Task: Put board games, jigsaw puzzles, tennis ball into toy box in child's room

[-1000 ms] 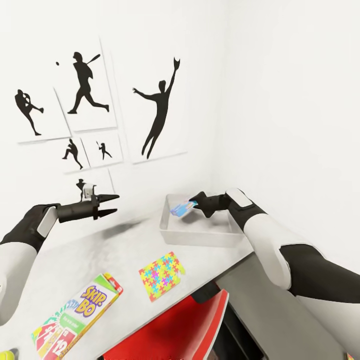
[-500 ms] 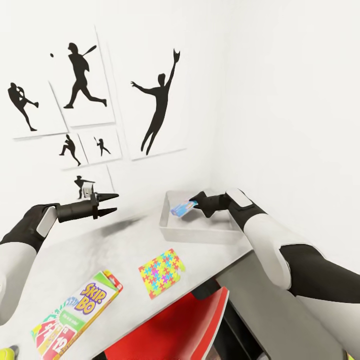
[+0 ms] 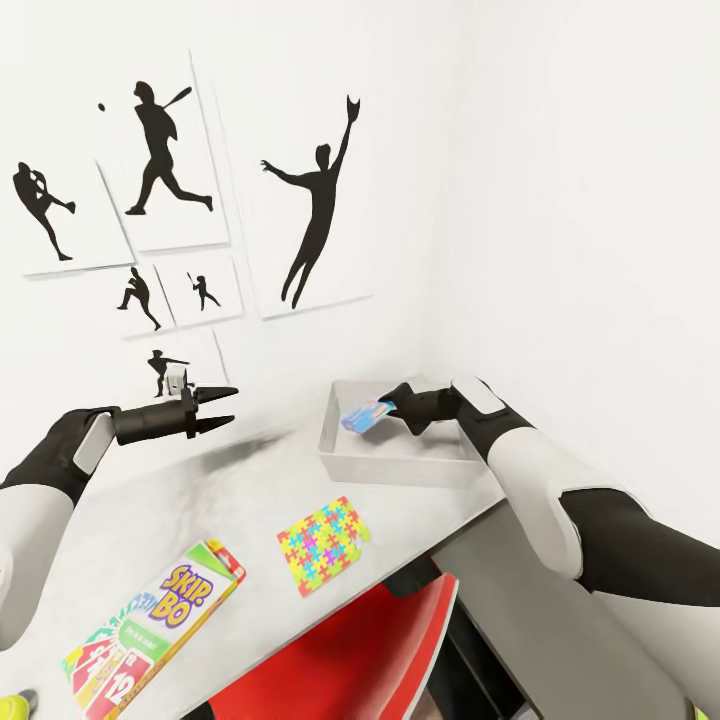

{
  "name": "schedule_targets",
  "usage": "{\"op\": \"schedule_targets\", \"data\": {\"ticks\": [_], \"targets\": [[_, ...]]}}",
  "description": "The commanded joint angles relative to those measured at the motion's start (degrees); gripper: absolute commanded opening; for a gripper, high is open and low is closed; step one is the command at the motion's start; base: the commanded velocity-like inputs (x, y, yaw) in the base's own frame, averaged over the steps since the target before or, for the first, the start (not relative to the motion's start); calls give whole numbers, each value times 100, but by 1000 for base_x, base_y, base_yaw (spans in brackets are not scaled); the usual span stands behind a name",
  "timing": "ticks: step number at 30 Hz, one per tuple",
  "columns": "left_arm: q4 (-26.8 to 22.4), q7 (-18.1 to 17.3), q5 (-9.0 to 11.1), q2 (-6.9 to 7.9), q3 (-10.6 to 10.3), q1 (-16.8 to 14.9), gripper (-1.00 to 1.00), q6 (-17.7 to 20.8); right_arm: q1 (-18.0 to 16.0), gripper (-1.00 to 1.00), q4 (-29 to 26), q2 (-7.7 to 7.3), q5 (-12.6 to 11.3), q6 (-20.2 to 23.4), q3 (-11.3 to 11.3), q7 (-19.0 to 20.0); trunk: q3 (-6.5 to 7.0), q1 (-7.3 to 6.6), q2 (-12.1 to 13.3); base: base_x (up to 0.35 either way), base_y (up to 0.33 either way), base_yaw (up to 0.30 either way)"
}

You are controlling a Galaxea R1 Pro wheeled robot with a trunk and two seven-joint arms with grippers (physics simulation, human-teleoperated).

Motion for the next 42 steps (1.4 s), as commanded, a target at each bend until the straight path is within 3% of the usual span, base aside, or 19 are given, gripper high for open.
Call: {"op": "schedule_targets", "data": {"ticks": [1, 8, 15, 18, 20, 24, 32, 38, 42], "targets": [[2, -23, -12, -1, 8, -6, 100, 23, -4, -100, -10, -2, -64, -2, 20, -52, -12, 3, -12, 0, 0, 0], [2, -23, -12, 5, 6, -6, 100, 23, -9, -100, -10, -2, -52, -65, 18, -54, -12, 3, -12, 0, 0, 0], [2, -23, -10, 7, 8, -6, 100, 23, -47, -100, -10, -17, -19, -404, 20, -67, -12, 3, -12, 0, 0, 0], [2, -25, -12, 8, 8, -6, 100, 23, -55, -100, -10, -117, -11, -450, 20, -69, -12, 3, -12, 0, 0, 0], [2, -28, -14, 8, 8, -6, 100, 23, -40, -100, -10, -261, -13, -460, 15, -70, -12, 3, -12, 0, 0, 0], [2, -29, -17, 8, 8, -6, 100, 23, -33, -100, -10, -357, -5, -471, 18, -70, -12, 3, -12, 0, 0, 0], [2, -31, -16, 8, 8, -6, 100, 23, -35, -100, -15, -404, 3, -875, 33, -65, -12, 3, -12, 0, 0, 0], [2, -31, -18, 23, 8, -6, 100, 23, -45, -100, -35, -411, 4, -921, 32, -64, -12, 3, -12, 0, 0, 0], [2, -31, -18, 33, 8, -6, 100, 23, -43, -100, -369, -415, 0, -915, 47, -76, -12, 3, -12, 0, 0, 0]]}}
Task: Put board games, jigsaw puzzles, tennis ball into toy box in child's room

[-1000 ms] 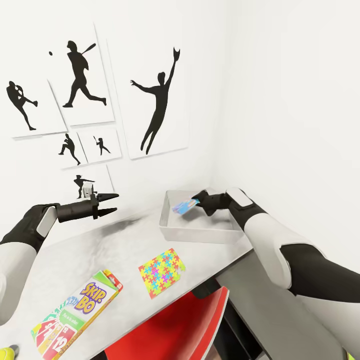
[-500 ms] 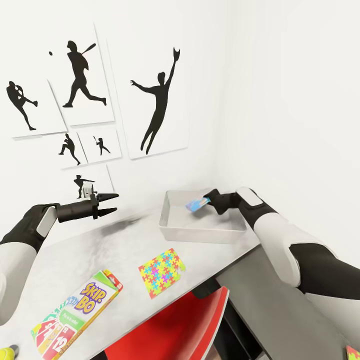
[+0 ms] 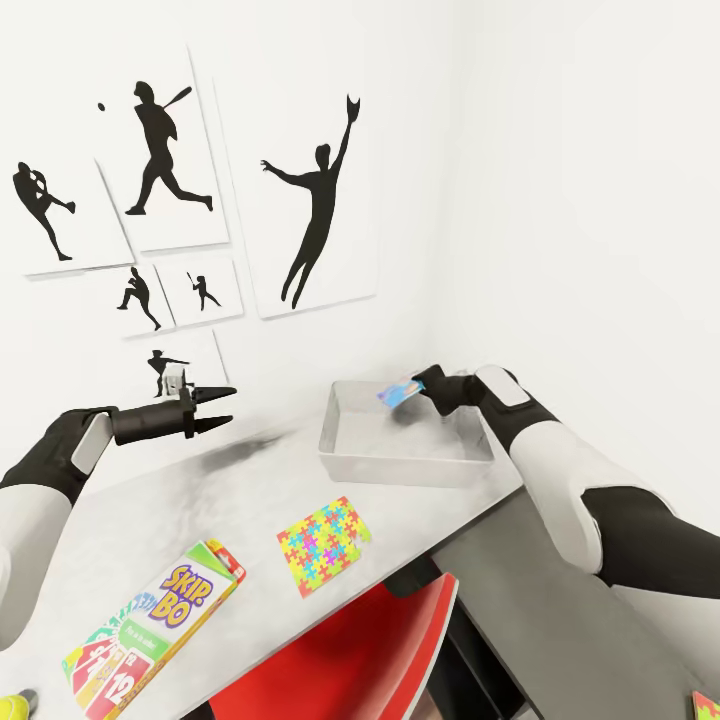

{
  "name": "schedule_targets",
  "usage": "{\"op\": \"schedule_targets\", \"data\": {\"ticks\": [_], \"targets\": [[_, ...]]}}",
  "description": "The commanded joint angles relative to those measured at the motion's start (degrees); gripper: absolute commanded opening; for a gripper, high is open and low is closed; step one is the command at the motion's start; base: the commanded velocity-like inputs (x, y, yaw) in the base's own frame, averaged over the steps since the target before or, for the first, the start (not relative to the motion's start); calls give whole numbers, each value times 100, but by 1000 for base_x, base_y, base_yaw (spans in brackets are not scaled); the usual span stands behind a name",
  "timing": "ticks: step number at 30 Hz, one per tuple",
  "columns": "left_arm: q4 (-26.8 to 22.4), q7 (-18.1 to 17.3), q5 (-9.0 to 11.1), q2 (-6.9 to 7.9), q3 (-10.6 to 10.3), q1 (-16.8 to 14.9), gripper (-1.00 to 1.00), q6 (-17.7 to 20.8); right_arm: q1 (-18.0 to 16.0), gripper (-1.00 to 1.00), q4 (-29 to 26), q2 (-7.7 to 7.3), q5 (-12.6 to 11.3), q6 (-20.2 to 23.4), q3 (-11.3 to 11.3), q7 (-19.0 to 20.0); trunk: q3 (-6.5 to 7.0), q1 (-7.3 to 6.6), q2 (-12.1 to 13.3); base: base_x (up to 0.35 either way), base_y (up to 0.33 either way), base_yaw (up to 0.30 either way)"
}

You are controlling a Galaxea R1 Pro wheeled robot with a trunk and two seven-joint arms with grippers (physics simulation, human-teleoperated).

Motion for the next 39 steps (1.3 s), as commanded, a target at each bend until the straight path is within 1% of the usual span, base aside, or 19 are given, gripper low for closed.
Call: {"op": "schedule_targets", "data": {"ticks": [1, 3, 6, 10, 20, 26, 39], "targets": [[2, -23, -13, 3, 8, -6, 100, 23, 2, -100, -151, -3, -46, 11, 29, -77, -13, 3, -12, 0, 0, 0], [2, -23, -13, 6, 8, -6, 100, 23, 4, -100, -305, 1, -51, 15, 22, -183, -13, 3, -12, 0, 0, 0], [2, -24, -13, 14, 8, -6, 100, 23, -10, -100, -439, 4, -79, 28, 0, -549, -20, 3, -12, 0, 0, 4], [2, -44, -13, 20, 8, -6, 100, 23, -24, -100, -474, 5, -103, 43, -12, -776, -48, 3, -12, 0, 0, 42], [2, -161, -13, 33, 8, -6, 100, 23, -31, -100, -485, -3, -104, 59, -9, -882, -136, 3, -12, 0, 0, 74], [2, -179, -13, 75, 8, -6, 100, 23, -34, -100, -486, -3, -108, 62, -11, -975, -191, 3, -12, 0, 0, 87], [-99, -181, -13, 89, 34, -6, 100, 23, -29, -100, -522, -14, -109, 65, -8, -986, -300, 3, -12, 0, 0, 78]]}}
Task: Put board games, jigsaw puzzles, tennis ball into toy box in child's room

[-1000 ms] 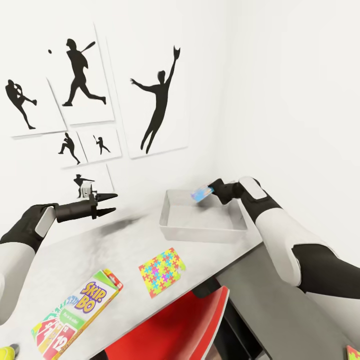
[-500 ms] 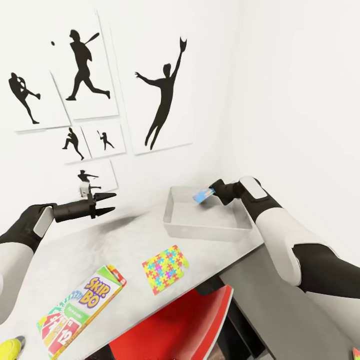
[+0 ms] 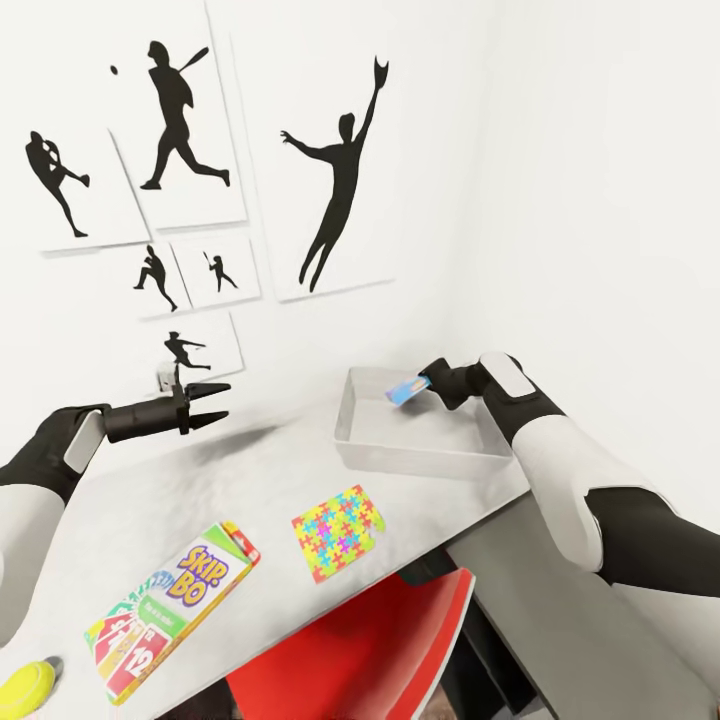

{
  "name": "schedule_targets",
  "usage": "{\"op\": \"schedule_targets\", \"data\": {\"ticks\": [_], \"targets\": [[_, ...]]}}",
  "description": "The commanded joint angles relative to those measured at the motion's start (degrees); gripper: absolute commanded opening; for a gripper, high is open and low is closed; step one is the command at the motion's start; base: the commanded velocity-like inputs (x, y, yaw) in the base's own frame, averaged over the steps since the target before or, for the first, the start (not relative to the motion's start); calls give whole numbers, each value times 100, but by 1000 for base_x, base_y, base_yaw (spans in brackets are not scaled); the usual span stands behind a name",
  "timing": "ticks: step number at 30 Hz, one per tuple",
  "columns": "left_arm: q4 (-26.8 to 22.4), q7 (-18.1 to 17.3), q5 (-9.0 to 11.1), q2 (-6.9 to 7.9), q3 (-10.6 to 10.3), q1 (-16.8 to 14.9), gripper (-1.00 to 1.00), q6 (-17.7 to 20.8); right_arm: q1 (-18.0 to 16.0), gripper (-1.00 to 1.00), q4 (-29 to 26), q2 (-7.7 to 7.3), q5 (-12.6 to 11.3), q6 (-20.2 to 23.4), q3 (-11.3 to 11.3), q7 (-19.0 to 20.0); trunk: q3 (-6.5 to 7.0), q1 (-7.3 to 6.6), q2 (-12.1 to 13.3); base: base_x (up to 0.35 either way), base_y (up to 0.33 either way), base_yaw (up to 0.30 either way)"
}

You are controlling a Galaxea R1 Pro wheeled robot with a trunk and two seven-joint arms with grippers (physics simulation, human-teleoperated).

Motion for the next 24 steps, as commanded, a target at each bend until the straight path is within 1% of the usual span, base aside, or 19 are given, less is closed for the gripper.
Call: {"op": "schedule_targets", "data": {"ticks": [1, 5, 15, 24], "targets": [[-1, -21, -11, 0, 7, -6, 100, 25, -3, -100, -15, -2, -43, 5, 20, -42, -14, 3, -12, 0, 0, 18], [-10, -21, -11, 0, 7, -6, 100, 25, -1, -100, -23, -2, -44, 14, 17, -41, -28, 3, -12, 0, 0, -49], [-12, -21, -11, 0, 8, -6, 100, 25, -1, -100, -29, -2, -45, 57, 15, -40, -96, 3, -12, 0, 0, -154], [-12, -21, -11, 0, 8, -6, 100, 25, -8, -100, -43, -2, -45, 76, 0, -41, -138, 3, -12, 0, 0, -31]]}}
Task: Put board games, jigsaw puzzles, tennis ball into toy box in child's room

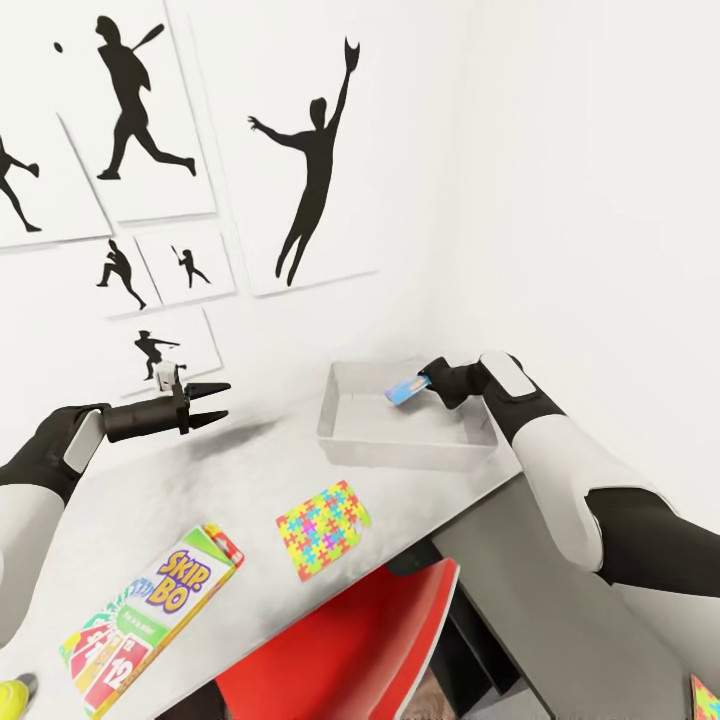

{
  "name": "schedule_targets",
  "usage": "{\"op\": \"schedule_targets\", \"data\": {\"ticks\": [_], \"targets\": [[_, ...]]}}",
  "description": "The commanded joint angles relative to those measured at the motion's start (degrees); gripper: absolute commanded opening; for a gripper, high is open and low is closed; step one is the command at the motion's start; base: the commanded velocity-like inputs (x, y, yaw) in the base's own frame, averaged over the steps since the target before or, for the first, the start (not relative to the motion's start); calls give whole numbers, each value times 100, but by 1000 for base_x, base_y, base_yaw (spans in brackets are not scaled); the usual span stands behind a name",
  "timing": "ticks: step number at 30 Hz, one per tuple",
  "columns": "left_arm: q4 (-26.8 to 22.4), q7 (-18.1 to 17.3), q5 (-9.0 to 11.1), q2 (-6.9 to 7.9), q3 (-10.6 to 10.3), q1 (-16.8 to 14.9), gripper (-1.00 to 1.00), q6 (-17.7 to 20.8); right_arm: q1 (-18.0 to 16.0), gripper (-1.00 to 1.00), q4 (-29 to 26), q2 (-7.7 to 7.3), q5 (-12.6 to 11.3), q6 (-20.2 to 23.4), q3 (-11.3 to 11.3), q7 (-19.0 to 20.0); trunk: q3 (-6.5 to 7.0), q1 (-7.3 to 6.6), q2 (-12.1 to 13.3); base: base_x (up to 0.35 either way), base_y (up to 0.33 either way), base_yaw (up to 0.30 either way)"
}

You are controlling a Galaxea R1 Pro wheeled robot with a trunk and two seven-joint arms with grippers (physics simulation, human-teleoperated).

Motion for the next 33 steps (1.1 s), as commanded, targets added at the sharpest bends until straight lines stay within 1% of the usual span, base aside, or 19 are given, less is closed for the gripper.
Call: {"op": "schedule_targets", "data": {"ticks": [1, 9, 16, 19, 24, 29, 33], "targets": [[2, -21, -10, 0, 7, -6, 100, 25, -5, -100, -9, -2, -47, 1, 16, -44, -20, 3, -12, 0, 0, -4], [2, -21, -10, 0, 7, -6, 100, 25, -7, -100, -9, -2, -49, 4, 18, -44, -93, 3, -12, 0, 0, -1], [2, -21, -8, 39, 7, -6, 100, 25, -4, -100, -9, -2, -47, 4, 18, -40, -159, 3, -12, 0, 0, 0], [2, -23, -8, 85, 10, -6, 100, 25, -6, -100, -19, -2, -47, 4, 19, -43, -187, 3, -12, 0, 0, 0], [2, -28, -6, 119, 15, -6, 100, 25, -7, -100, -24, -2, -47, 2, 18, -40, -235, 3, -12, 0, 0, 0], [2, -29, -9, 130, 15, -6, 100, 25, -7, -100, -25, -2, -47, -9, 12, -38, -282, 3, -12, 0, 0, 0], [2, -30, -8, 125, 15, -6, 100, 25, -7, -100, -26, -34, -49, -10, 11, -37, -320, 3, -12, 0, 0, 0]]}}
